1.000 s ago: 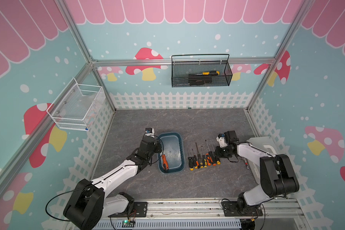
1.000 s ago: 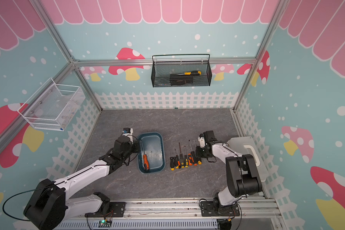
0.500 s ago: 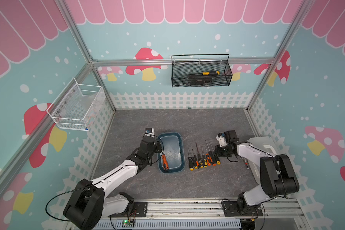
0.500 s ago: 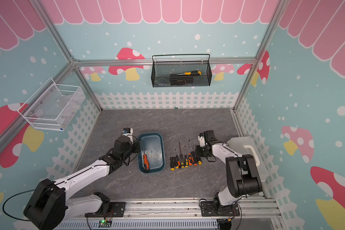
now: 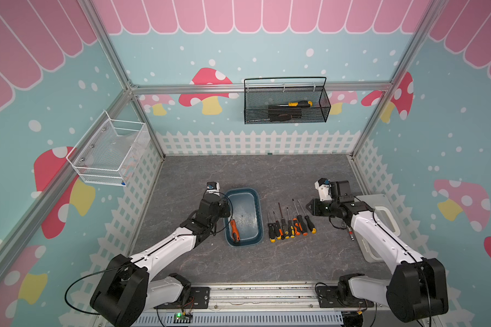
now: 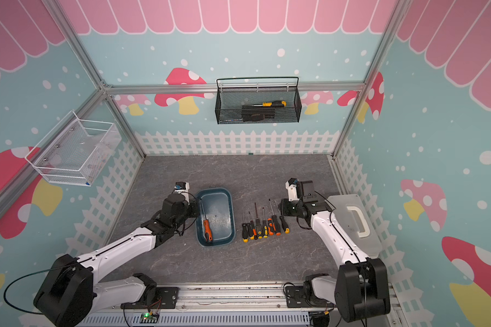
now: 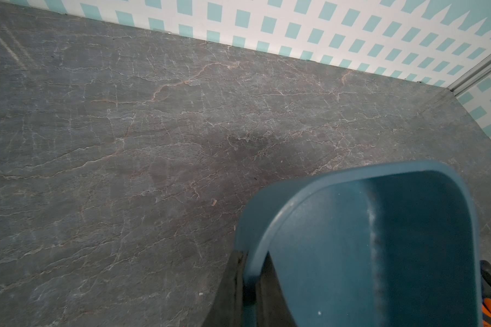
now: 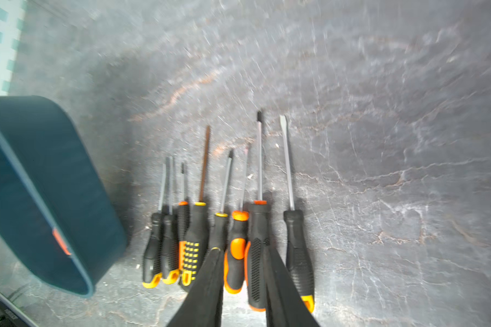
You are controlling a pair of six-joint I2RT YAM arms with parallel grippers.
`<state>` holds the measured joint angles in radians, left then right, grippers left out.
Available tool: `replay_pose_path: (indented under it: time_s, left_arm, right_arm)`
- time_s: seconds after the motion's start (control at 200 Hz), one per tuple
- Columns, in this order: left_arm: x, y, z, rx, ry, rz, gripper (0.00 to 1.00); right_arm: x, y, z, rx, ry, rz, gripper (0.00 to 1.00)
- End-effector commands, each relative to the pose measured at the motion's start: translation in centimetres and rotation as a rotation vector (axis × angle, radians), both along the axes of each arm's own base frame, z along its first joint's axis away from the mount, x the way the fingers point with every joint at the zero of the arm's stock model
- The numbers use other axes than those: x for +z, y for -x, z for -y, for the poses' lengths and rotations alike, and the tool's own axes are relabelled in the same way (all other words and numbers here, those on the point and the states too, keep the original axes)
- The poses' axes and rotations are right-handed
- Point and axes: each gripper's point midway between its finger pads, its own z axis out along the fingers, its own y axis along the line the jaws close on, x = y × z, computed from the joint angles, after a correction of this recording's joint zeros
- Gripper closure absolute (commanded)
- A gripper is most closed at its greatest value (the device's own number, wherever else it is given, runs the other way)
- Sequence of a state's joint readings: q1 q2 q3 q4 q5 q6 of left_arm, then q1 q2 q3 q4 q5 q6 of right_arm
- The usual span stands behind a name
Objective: Take out the screwdriver from the storage box
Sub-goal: Place the screwdriver at the center of the board, then pick up the screwdriver from the storage box.
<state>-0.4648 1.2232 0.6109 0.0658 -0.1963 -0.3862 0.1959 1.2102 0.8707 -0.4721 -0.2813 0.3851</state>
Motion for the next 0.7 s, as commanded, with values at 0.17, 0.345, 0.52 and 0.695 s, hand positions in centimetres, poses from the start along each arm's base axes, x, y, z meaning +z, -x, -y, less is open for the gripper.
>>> replay_pose_path:
  time_s: [0.17,0.345,0.52,0.695]
  left_arm:
    - [1.2,-0.5,0.4,-0.011,0.016,0.028,1.00]
    - [1.3,-0.4,0.3,-0.009,0.009,0.027,1.00]
    - [1.4,-0.5,0.4,-0.009,0.016,0.030,1.00]
    - [1.3,-0.4,0.5,-0.009,0.023,0.029,1.00]
  right_arm:
    - [3.0,3.5,-7.5,0.134,-0.016,0.029,0.73]
    - [2.8,4.6,-13.0,0.230,-0.018,0.033,0.72]
    - [0.9,5.2,-17.6,0.313,0.003,0.010,0.72]
    - [-0.5,5.3,-21.9,0.390,0.007,0.024,0.68]
